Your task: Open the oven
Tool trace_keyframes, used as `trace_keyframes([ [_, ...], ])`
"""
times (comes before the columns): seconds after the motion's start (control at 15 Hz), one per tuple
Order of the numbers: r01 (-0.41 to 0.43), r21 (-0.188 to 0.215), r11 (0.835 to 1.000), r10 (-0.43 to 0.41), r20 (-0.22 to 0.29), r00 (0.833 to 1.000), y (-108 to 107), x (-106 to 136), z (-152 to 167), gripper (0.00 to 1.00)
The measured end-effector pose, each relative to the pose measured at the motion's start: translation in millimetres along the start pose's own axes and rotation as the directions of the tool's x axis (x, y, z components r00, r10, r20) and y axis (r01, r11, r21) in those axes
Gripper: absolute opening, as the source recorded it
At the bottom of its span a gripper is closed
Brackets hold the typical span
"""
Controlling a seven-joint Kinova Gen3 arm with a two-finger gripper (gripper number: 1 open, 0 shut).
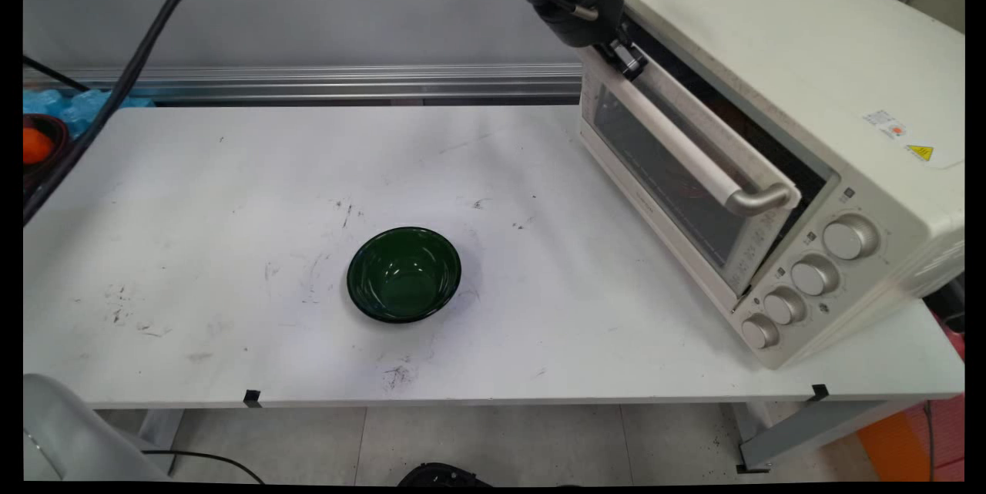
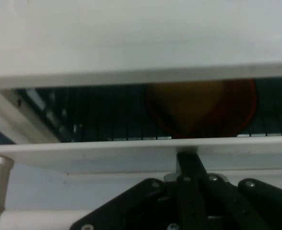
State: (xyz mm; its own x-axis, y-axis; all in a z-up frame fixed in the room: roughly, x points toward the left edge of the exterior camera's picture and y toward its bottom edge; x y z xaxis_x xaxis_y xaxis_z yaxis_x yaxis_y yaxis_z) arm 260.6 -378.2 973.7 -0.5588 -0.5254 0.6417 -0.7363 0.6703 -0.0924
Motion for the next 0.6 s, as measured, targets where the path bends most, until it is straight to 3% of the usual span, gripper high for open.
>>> trace_keyframes([
  [0.6,0.0,0.003,1.0,0.0,0.068,0.998,-8.1,-36.1,-7.4,0.0],
])
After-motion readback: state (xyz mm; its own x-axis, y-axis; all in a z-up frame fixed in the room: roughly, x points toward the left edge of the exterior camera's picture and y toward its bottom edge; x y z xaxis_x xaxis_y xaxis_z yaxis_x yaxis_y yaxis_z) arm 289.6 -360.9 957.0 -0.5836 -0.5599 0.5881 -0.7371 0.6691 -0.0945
